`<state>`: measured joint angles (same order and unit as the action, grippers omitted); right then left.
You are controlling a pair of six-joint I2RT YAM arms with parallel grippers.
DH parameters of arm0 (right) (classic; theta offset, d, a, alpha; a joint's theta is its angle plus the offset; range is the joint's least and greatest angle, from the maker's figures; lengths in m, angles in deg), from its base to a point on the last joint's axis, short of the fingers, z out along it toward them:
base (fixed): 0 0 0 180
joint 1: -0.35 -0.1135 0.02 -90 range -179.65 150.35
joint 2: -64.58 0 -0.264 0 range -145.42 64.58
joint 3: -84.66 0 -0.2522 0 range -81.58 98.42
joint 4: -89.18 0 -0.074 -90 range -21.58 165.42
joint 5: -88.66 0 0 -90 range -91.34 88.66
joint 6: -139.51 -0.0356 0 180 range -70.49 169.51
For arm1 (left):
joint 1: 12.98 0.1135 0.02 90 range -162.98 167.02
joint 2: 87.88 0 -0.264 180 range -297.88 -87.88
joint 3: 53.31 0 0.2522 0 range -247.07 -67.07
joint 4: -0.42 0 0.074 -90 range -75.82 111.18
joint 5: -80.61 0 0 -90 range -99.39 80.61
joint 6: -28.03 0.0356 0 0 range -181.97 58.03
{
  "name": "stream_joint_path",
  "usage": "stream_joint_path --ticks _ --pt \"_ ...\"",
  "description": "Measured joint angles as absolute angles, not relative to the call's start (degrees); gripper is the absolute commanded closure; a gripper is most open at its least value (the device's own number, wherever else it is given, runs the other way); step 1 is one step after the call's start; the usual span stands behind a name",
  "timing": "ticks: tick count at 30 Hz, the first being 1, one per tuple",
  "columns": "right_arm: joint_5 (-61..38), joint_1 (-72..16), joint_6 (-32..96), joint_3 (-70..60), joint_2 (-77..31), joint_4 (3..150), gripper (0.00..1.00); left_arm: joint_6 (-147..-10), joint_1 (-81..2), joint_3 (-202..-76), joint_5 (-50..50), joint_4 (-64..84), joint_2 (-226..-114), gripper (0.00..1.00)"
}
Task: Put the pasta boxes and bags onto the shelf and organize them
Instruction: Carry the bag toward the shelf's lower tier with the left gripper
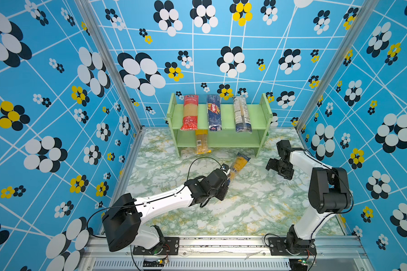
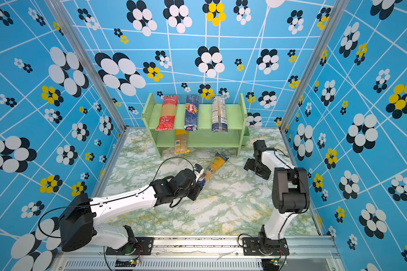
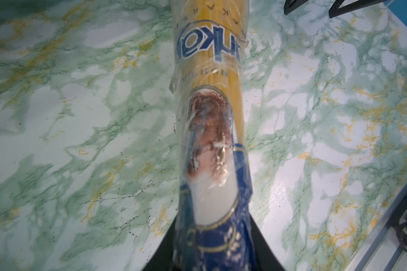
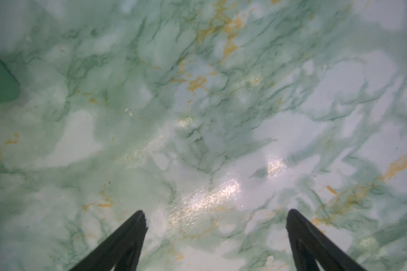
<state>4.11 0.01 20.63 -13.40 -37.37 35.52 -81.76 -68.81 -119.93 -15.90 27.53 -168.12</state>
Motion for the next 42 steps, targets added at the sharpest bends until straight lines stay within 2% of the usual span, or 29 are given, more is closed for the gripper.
stream_joint_path --ticks 14,25,42 --pt "3.9 0.0 21.2 -13.9 -35.7 35.4 0.05 -80.9 -68.8 -119.9 -18.2 27.5 -162.2 1.00" --pt "3.6 0.0 21.9 -14.4 -33.1 35.4 0.05 -80.9 -68.8 -119.9 -20.7 26.1 -161.9 1.00" --pt "2.8 0.0 23.0 -14.5 -33.1 35.4 0.05 -87.0 -68.8 -120.6 -33.5 25.0 -163.8 1.00"
